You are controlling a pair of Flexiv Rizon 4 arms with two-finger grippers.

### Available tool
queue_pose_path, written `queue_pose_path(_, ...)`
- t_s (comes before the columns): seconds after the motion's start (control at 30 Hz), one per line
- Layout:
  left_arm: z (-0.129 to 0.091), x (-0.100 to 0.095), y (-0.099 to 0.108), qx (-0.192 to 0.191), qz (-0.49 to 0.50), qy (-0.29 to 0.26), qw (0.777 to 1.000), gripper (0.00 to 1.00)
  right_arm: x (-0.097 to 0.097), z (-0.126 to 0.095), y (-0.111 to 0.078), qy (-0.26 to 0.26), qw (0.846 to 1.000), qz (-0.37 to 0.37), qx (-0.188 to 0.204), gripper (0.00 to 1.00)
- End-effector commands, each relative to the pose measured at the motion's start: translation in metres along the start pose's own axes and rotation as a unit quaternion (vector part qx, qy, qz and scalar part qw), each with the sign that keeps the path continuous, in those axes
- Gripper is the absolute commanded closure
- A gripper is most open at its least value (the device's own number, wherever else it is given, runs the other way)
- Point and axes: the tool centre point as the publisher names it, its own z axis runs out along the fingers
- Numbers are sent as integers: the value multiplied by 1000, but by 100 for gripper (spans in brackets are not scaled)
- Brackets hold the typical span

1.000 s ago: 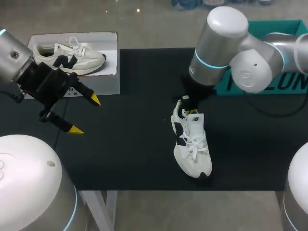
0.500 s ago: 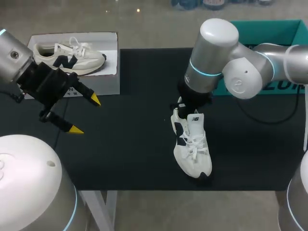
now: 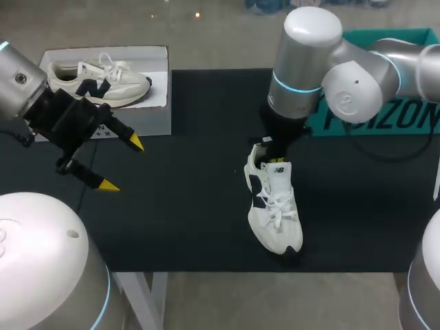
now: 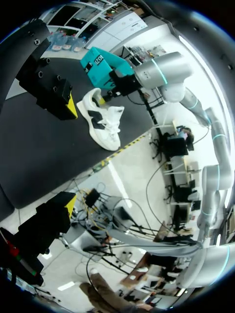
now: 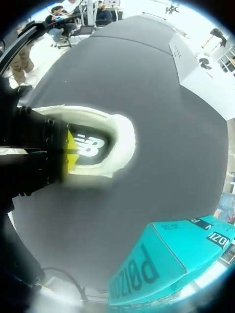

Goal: Take the shoe out of the shoebox, open the shoe tongue, remove and reinsert the insole, then place the shoe into the shoebox

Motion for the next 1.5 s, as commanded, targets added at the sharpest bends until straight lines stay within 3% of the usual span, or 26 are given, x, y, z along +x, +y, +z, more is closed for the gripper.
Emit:
queue_pose_path(0.03,0,0,0,-1,0,1,1000,0,2,-24,-6,-18,1000,-2,2,100)
queue_pose_path(0.1,0,0,0,-1,0,1,1000,0,5,-29,-12,-20,1000,-2,5,100)
queue_pose_path(0.5,0,0,0,-1,0,1,1000,0,6,1,-31,-2,999,9,41,100)
queue_pose_path(0.87,0,0,0,-1,0,1,1000,0,12,11,-35,6,998,8,58,100)
queue_pose_path(1.07,0,0,0,-1,0,1,1000,0,12,8,-34,4,998,9,58,60)
queue_pose_path(1.13,0,0,0,-1,0,1,1000,0,12,7,-34,2,998,8,58,54)
queue_pose_path(1.5,0,0,0,-1,0,1,1000,0,12,8,-34,3,998,6,56,47)
